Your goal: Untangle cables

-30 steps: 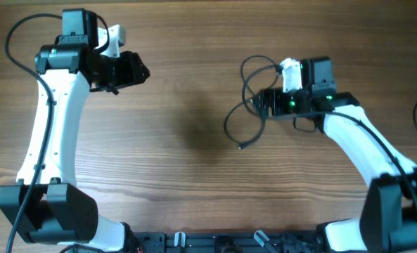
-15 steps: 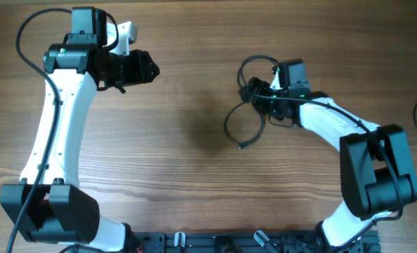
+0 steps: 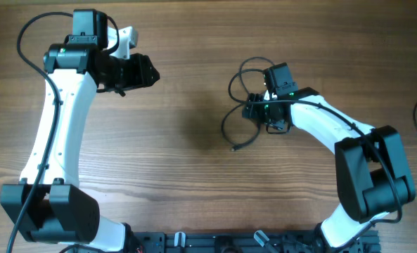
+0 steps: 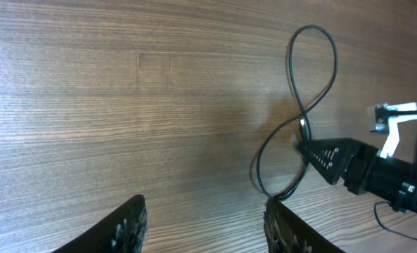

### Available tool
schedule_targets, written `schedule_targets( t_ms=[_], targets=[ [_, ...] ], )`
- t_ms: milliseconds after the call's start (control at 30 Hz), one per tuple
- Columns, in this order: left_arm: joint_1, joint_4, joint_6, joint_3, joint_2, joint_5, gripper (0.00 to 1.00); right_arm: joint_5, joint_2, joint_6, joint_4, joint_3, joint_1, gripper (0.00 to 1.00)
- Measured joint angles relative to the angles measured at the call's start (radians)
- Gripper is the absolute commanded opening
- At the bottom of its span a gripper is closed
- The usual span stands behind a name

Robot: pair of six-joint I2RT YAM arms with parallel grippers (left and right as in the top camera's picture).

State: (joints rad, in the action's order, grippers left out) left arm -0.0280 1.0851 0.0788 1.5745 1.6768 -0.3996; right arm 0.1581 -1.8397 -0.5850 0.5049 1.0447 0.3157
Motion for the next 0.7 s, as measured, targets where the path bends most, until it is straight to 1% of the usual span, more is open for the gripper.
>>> schedule_targets(
  t_ms=[33,100,133,200,333,367,400,433,467,500,533,567,600,633,700],
  targets=[
    [0.000,0.000,0.000,0.000,0.000,0.000,0.55,-0.006,0.000,0.019,0.026,0.002,0.000,0.48],
    [0.000,0.000,-0.003,0.000,0.000,-0.002,0.55,-0.027,0.000,0.039,0.083,0.005,0.000,0.28],
    [0.000,0.000,-0.003,0.000,0.000,-0.003,0.55,-0.034,0.000,0.055,0.105,0.005,0.000,0.21],
    [0.000,0.004,-0.004,0.000,0.000,-0.003,0.55,-0.047,-0.001,0.066,0.137,0.005,-0.001,0.04],
    [0.000,0.008,-0.006,0.000,0.000,-0.003,0.55,-0.048,-0.002,0.077,0.144,0.003,-0.005,0.05],
    [0.000,0.009,-0.006,0.000,0.000,-0.003,0.55,-0.047,-0.002,0.078,0.144,0.003,-0.005,0.15],
    [0.000,0.011,-0.007,0.000,0.000,-0.003,0.55,-0.043,-0.002,0.079,0.144,0.003,-0.006,0.40],
    [0.000,0.011,-0.006,0.000,0.000,-0.003,0.55,-0.039,-0.002,0.076,0.144,0.003,-0.007,0.54],
    [0.000,0.011,-0.007,0.000,0.000,-0.003,0.55,-0.018,-0.002,0.080,0.142,0.003,-0.008,0.55],
    [0.000,0.012,-0.006,0.000,0.000,-0.003,0.55,0.002,-0.002,0.083,0.139,0.005,-0.008,0.55],
    [0.000,0.013,-0.007,0.000,0.000,-0.003,0.55,0.015,-0.002,0.083,0.138,0.006,-0.006,0.48],
    [0.000,0.014,-0.007,0.000,0.000,-0.003,0.55,0.022,-0.001,0.087,0.138,0.008,-0.001,0.27],
    [0.000,0.016,-0.007,0.000,0.000,-0.003,0.55,0.021,-0.001,0.085,0.140,0.009,0.002,0.13],
    [0.000,0.017,-0.007,0.000,0.000,-0.003,0.55,0.022,-0.002,0.090,0.142,0.009,0.002,0.04],
    [0.000,0.021,-0.007,0.000,0.000,-0.003,0.55,0.021,-0.003,0.087,0.149,0.000,-0.006,0.04]
  ],
)
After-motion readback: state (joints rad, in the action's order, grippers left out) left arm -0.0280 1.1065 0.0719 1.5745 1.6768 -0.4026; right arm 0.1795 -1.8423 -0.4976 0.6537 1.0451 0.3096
